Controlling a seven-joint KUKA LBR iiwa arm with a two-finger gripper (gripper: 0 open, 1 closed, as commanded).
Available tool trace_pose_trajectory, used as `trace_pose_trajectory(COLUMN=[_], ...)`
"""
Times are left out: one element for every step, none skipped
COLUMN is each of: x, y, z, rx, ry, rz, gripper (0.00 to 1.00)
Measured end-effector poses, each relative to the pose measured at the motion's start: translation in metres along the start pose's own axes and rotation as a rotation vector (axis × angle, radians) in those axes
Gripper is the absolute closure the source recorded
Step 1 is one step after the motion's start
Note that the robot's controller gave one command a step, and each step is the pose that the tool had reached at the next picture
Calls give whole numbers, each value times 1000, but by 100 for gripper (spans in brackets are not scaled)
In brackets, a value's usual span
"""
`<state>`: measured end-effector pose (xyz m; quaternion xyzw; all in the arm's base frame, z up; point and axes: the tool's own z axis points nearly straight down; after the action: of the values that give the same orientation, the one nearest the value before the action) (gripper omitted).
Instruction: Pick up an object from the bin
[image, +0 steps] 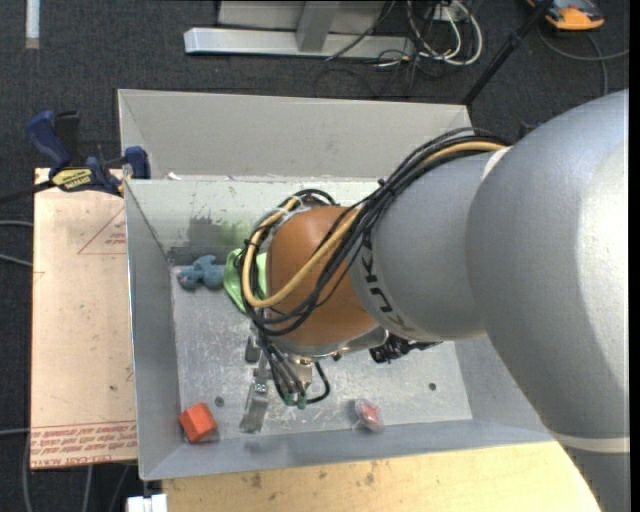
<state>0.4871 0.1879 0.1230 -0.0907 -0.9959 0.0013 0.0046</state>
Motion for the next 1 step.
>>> trace_pose_trajectory(x=[-92], y=[-29], z=[27], rx=[-3], ry=[-12], rz=[100], gripper=[0])
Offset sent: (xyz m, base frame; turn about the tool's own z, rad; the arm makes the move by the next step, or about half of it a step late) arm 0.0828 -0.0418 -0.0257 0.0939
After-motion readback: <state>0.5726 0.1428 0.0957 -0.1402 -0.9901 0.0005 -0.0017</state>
